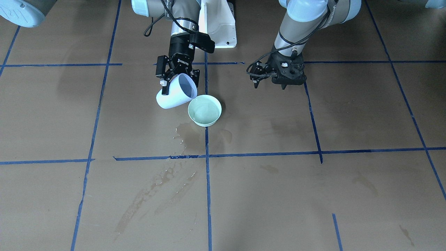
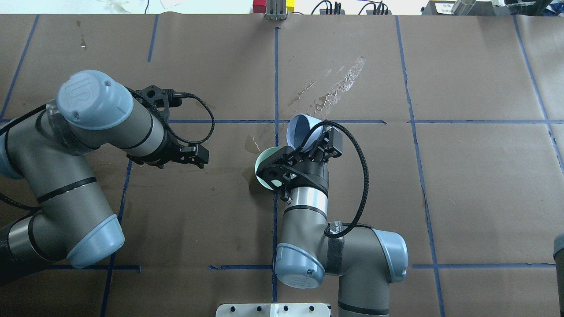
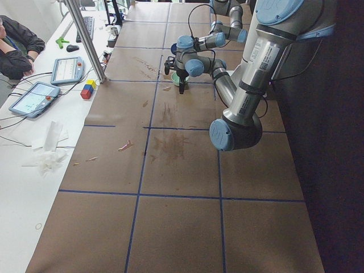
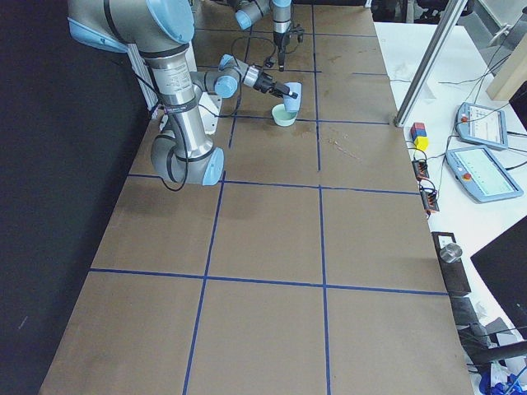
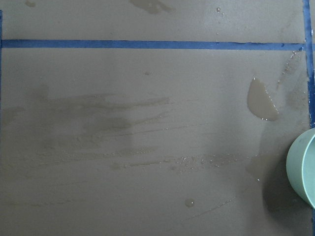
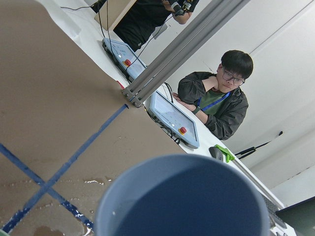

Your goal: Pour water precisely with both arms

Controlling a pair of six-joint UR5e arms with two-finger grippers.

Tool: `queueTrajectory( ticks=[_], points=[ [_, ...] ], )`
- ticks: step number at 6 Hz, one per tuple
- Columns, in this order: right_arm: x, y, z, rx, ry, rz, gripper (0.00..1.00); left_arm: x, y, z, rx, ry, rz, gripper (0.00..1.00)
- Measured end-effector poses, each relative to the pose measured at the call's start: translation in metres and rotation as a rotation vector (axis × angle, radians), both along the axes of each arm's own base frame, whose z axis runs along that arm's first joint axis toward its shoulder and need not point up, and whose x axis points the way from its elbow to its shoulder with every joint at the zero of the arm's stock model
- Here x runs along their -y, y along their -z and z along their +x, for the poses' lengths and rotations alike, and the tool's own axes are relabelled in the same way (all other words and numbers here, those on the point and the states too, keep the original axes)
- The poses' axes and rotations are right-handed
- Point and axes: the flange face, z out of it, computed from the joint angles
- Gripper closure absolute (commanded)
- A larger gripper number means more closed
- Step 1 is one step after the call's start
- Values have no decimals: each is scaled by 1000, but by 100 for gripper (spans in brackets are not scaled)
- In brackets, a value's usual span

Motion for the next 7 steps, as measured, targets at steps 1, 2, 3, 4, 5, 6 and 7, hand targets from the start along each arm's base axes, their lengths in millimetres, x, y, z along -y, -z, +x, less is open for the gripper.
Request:
queueTrajectory(
  ticks=[1,2,3,4,5,6,7],
  points=[
    [4,10,18,150,-8,-26,100,0,0,0,-1,0,0,0],
    [12,9,33,276,-18,-45,100,0,1,0,-1,1,0,0],
    [24,1,48,337,-26,-61,99,0,1,0,-2,1,0,0],
    [36,-11,69,385,-29,-95,100,0,2,-1,-3,2,0,0],
    [45,-28,93,419,-34,-136,100,0,2,-1,-5,5,-3,0],
    [52,-52,113,430,-63,-167,100,-1,3,-1,-8,8,-7,0],
    [57,-75,130,453,-104,-194,100,-2,5,-2,-12,9,-7,0]
  ],
)
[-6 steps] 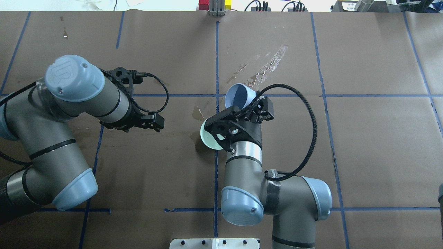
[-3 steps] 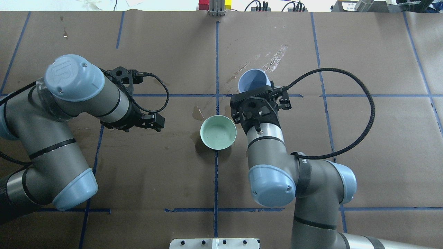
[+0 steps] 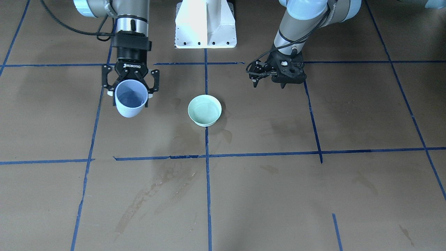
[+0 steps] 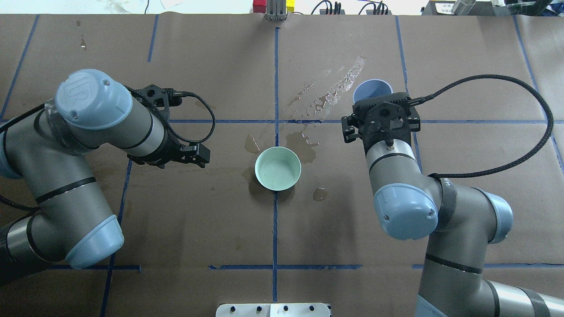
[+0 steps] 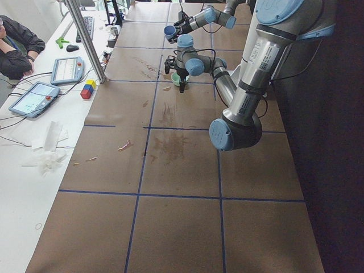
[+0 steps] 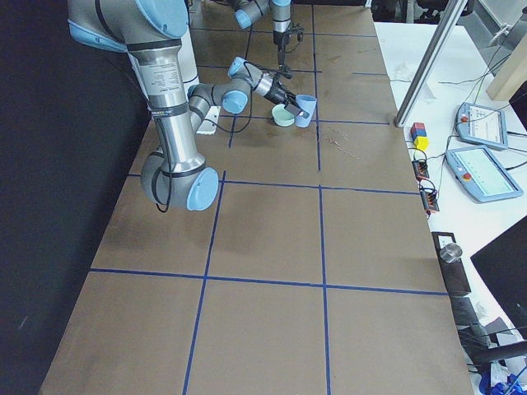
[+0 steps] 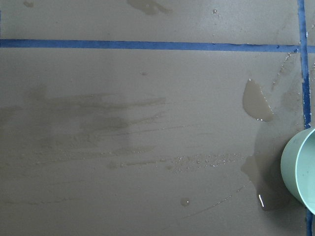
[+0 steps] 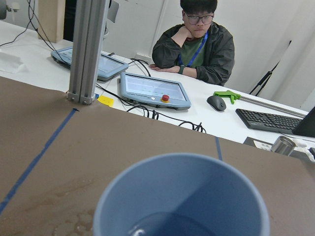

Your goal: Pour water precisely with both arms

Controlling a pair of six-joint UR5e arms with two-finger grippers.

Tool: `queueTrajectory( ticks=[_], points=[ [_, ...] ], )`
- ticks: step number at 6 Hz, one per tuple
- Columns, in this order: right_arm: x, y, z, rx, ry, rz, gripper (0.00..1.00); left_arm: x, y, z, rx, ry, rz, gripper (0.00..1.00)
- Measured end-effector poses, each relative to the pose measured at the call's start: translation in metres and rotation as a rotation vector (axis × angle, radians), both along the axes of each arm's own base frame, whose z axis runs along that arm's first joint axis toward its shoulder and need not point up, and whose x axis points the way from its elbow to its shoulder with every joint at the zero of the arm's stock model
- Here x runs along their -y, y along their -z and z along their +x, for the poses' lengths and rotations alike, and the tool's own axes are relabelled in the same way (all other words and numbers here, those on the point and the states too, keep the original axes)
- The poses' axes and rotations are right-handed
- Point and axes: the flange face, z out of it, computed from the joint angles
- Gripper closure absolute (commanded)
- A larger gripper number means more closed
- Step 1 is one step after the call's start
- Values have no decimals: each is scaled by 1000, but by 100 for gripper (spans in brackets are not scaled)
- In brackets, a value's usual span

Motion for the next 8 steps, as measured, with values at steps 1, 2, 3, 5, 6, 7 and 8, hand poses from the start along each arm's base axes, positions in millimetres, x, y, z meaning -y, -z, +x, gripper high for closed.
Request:
queueTrajectory(
  ticks=[1,2,3,5,6,7,8],
  points=[
    [2,-23,16,25,-25,-18,100,0,1,-1,-2,1,1,0],
    [1,-53,33,43,-38,-22,100,0,1,-1,-3,2,0,0],
    [-3,-88,55,58,-48,-19,99,0,1,-1,-2,3,-2,0],
    [-10,-147,86,106,-59,-3,98,0,1,-1,-2,6,-6,0],
    [-6,-171,92,140,-65,5,98,-1,1,-1,-2,5,-6,0],
    [2,-194,99,177,-73,10,98,-1,1,-1,-2,5,-6,0],
    [8,-215,109,206,-79,13,98,-1,1,-1,-3,5,-6,0]
  ],
)
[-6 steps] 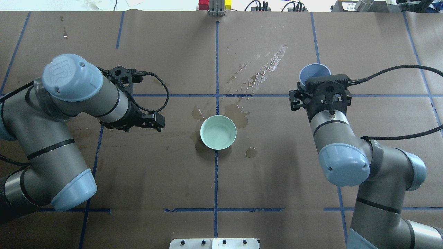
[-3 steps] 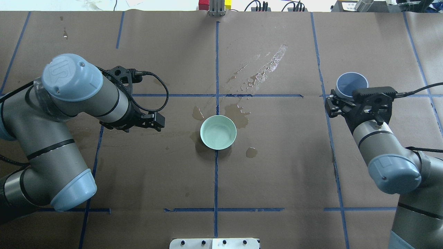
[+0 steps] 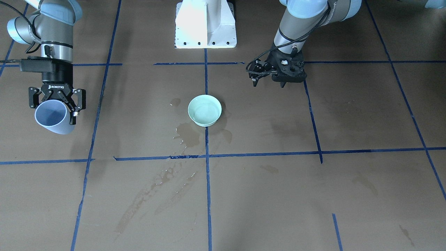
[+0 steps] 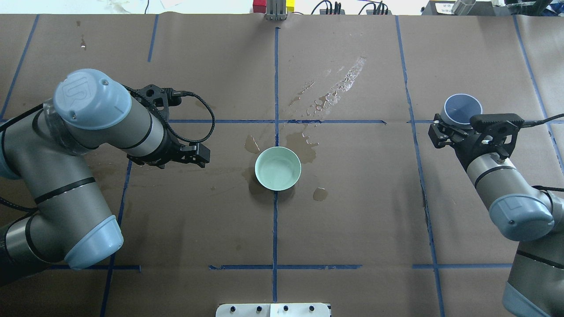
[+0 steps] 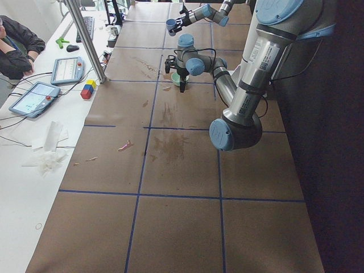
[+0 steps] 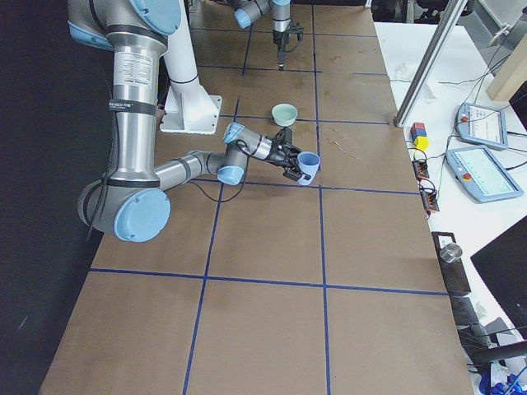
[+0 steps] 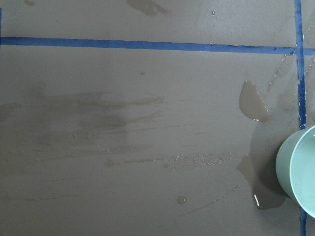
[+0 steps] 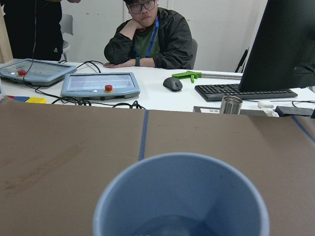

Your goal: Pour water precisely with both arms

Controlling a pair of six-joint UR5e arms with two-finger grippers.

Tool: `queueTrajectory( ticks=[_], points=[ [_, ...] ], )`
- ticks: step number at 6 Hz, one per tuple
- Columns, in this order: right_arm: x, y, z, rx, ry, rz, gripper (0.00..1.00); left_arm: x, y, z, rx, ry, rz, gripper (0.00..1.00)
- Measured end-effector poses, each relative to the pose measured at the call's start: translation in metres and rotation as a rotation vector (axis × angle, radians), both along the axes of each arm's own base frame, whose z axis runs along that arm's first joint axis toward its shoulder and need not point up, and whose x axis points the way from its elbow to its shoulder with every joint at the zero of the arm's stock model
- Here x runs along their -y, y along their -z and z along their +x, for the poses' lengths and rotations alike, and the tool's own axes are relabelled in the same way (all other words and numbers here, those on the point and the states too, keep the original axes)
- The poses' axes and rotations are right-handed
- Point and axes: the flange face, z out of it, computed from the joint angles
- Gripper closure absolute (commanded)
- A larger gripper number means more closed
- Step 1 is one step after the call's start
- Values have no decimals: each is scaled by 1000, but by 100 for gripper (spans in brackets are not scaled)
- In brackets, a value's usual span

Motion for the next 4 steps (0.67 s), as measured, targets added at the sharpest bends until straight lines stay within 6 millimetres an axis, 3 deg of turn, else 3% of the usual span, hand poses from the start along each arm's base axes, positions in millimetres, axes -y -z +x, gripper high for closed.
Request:
queueTrajectory(
  ticks=[4],
  points=[
    [14,-105,32,32,7,-21,92,0,0,1,1,-1,-1,0]
  ],
)
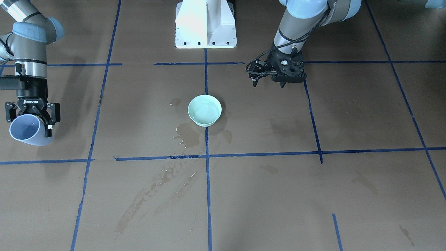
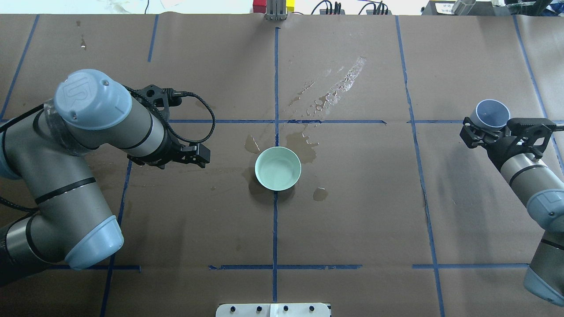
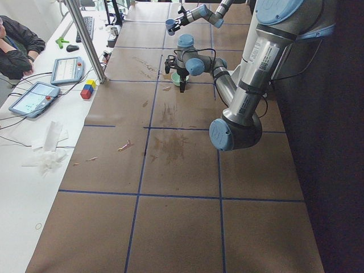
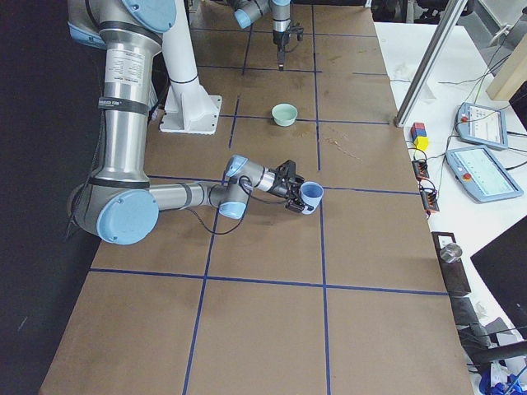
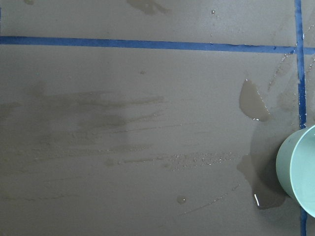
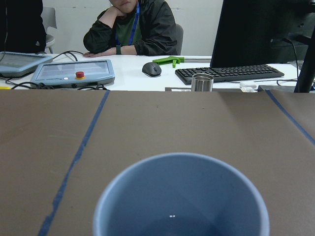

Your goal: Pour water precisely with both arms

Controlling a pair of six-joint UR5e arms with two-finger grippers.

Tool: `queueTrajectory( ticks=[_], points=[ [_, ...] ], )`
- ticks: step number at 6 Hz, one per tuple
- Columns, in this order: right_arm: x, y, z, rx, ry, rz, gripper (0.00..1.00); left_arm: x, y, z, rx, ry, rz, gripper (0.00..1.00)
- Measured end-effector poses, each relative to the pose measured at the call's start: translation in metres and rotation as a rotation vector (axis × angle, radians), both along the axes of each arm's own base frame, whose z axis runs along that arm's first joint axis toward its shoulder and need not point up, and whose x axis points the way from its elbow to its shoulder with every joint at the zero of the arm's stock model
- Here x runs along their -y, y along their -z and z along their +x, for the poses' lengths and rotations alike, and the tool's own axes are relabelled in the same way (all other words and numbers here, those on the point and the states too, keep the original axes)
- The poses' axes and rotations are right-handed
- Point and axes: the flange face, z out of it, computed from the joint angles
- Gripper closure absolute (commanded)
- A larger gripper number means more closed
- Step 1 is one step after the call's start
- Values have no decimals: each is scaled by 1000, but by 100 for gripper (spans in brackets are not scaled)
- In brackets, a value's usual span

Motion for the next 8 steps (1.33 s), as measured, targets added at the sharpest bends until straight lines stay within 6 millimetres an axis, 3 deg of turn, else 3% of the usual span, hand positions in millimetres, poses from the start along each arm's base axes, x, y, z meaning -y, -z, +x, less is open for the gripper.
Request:
queueTrajectory(
  ticks=[2,4,6,7,8],
  points=[
    [2,-30,2,-22,3,-19,85,0,0,0,0,-1,0,0],
    [2,-40,3,-27,0,-24,63,-1,1,1,-1,-2,1,0],
    [0,-41,4,-13,0,-16,34,-1,0,1,0,-2,0,0],
    [0,-42,4,-9,-1,-15,3,-1,0,1,0,-2,0,0],
    [0,-42,5,-6,-2,-16,0,-1,0,1,0,-2,0,0]
  ],
)
